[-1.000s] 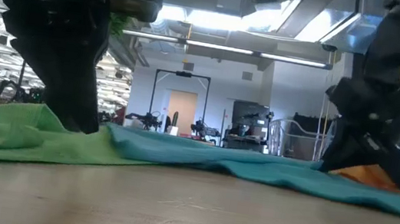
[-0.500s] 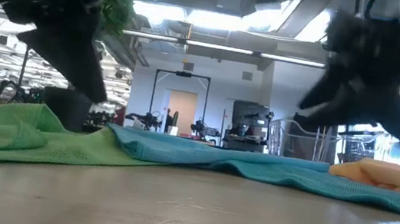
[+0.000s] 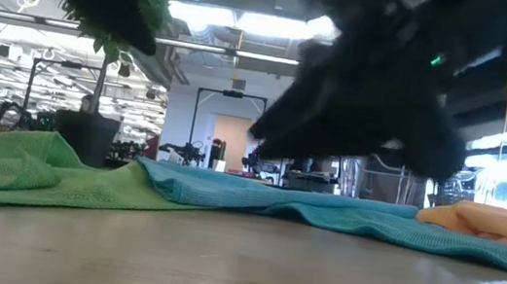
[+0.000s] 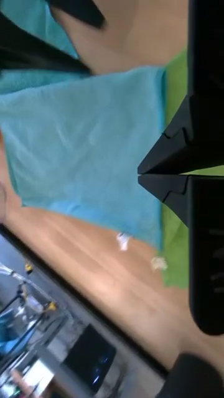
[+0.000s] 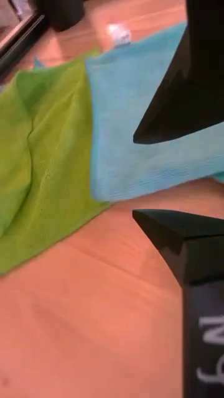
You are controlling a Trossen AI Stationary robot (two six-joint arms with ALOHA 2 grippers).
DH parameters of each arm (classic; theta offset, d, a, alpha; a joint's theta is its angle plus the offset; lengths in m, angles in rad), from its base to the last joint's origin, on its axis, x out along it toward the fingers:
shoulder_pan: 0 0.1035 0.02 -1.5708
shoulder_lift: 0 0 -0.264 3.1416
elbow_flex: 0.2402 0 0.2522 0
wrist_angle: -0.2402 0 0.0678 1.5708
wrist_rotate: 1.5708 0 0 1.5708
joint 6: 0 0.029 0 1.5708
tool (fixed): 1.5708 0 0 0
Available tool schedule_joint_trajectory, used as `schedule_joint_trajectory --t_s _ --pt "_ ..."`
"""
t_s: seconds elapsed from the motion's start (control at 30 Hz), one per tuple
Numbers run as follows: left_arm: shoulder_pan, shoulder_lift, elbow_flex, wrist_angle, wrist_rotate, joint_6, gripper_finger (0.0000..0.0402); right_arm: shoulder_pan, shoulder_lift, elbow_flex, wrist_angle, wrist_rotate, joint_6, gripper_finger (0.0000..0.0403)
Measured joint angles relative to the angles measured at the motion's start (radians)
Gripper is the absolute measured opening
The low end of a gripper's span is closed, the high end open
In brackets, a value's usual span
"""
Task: Fold microfiber towels
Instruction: Fold the right light blue microfiber towel
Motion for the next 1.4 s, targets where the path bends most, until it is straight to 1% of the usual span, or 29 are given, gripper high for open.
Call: schedule_joint_trajectory --t_s 0.1,0.2,0.27,0.37,0.5,0.57,0.67,0.8,0.93,0.97,1.07,1.13,1.2,1.27,1.33,1.4 --pt "-0.031 0.003 -0.012 0.005 -0.001 -0.075 0.0 -0.025 0.067 0.08 -0.042 -0.016 -0.048 0.0184" --pt "-0.062 0.003 -0.013 0.014 -0.051 -0.134 0.0 -0.05 0.116 0.132 -0.053 -0.099 -0.031 0.0184" --pt "-0.079 0.003 -0.013 0.017 -0.095 -0.157 0.0 -0.065 0.142 0.163 -0.048 -0.135 -0.006 0.0184" --pt "-0.093 0.003 -0.013 0.016 -0.131 -0.157 0.0 -0.08 0.18 0.19 -0.057 -0.132 0.011 0.0184" --pt "-0.089 0.003 -0.013 0.003 -0.142 -0.098 0.0 -0.094 0.202 0.21 -0.076 -0.116 0.057 0.0179" --pt "-0.08 0.003 -0.013 0.002 -0.142 -0.058 0.0 -0.098 0.204 0.208 -0.078 -0.115 0.068 0.0169" --pt "-0.061 0.003 -0.013 -0.001 -0.142 -0.001 0.0 -0.099 0.201 0.208 -0.083 -0.094 0.084 0.0142" --pt "-0.038 0.003 -0.013 -0.01 -0.14 0.08 0.0 -0.101 0.201 0.206 -0.088 -0.079 0.084 0.0086" --pt "-0.022 0.003 -0.013 -0.032 -0.133 0.124 0.0 -0.097 0.199 0.206 -0.088 -0.08 0.086 0.0018" --pt "-0.019 0.003 -0.013 -0.039 -0.128 0.128 0.0 -0.093 0.194 0.206 -0.093 -0.08 0.086 0.0011" --pt "-0.016 0.003 -0.013 -0.068 -0.106 0.131 0.0 -0.08 0.175 0.218 -0.1 -0.08 0.088 0.0018" --pt "-0.016 0.003 -0.013 -0.077 -0.091 0.132 0.0 -0.069 0.161 0.232 -0.143 -0.08 0.088 0.0024" --pt "-0.016 0.003 -0.013 -0.079 -0.079 0.131 0.0 -0.055 0.149 0.25 -0.201 -0.081 0.089 0.0022" --pt "-0.017 0.003 -0.013 -0.079 -0.069 0.131 0.0 -0.04 0.142 0.272 -0.272 -0.083 0.089 0.0012" --pt "-0.019 0.003 -0.013 -0.079 -0.042 0.13 0.0 -0.026 0.137 0.292 -0.348 -0.084 0.107 0.0007" --pt "-0.019 0.003 -0.013 -0.079 -0.002 0.131 0.0 -0.014 0.134 0.302 -0.403 -0.085 0.133 0.0011"
